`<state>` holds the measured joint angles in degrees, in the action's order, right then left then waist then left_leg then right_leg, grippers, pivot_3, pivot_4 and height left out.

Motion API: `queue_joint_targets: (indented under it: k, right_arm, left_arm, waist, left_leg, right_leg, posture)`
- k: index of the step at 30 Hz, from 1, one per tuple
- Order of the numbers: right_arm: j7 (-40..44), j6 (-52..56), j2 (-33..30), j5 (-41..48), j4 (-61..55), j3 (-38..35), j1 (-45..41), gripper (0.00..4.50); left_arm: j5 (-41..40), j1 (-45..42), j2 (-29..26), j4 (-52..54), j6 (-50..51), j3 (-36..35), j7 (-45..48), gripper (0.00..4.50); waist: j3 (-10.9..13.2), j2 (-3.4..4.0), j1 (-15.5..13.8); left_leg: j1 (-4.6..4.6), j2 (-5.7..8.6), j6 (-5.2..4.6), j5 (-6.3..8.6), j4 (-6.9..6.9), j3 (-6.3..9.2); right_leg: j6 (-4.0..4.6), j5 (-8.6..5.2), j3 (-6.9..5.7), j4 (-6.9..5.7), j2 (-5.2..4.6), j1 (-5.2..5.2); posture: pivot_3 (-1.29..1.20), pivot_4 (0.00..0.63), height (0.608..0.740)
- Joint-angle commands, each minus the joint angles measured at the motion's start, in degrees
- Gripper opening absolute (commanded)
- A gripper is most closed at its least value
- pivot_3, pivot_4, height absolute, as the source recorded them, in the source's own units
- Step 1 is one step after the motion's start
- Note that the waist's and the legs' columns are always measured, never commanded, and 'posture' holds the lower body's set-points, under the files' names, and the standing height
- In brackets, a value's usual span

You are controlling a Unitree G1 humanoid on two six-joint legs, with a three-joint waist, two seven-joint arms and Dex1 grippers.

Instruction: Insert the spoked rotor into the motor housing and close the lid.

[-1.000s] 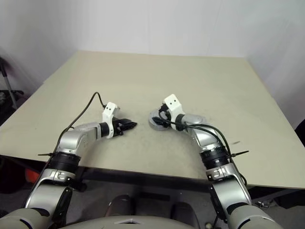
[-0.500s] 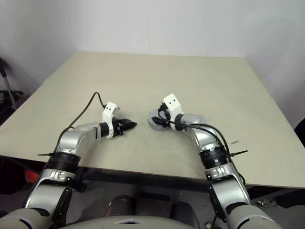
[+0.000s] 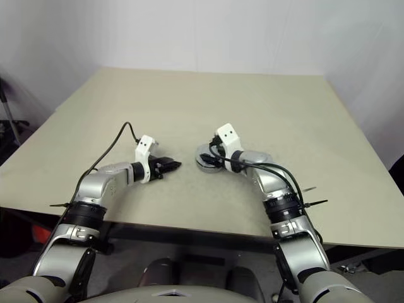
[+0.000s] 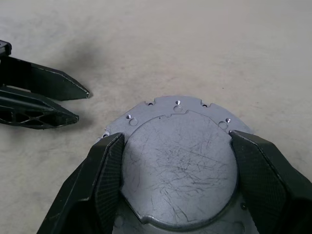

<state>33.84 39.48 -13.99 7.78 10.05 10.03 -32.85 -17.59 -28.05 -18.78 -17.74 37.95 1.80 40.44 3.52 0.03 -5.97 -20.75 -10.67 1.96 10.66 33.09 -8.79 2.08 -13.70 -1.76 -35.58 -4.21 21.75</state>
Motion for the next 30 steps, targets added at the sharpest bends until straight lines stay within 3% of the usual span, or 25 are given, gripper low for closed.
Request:
queue_joint_targets:
  k: [1,26,30]
  right_arm:
    - [-0.21,-0.92,-0.23,-0.86,-0.27,0.96,-0.14,2.97]
    - [-1.29,-2.41,-0.27,-2.03,3.09,2.31,0.65,2.97]
    - [-1.44,-2.81,-0.49,-2.25,3.79,2.56,1.08,2.97]
  left_arm:
    - [0.34,0.22,0.03,0.70,-0.23,0.16,-0.32,2.36]
    - [0.90,0.82,-0.14,0.50,-0.88,0.42,-0.55,2.36]
    - [-1.89,-0.32,1.70,1.39,1.26,-1.43,-0.90,2.36]
  waist:
    - [0.00,0.00,0.06]
    - [0.00,0.00,0.41]
    - [0.00,0.00,0.41]
  left_leg:
    - [0.00,0.00,0.00,0.00,0.00,0.00]
    - [0.20,0.00,-0.01,0.01,-0.01,0.00]
    - [0.27,0.00,-0.01,0.01,-0.03,0.00]
  right_leg:
    - [0.00,0.00,0.00,0.00,0.00,0.00]
    - [0.00,-0.01,0.01,0.03,0.00,-0.22]
    - [0.00,-0.01,0.01,0.06,0.00,-0.30]
  posture:
    - [0.00,0.000,0.740]
    - [0.00,0.000,0.740]
    - [0.00,0.000,0.740]
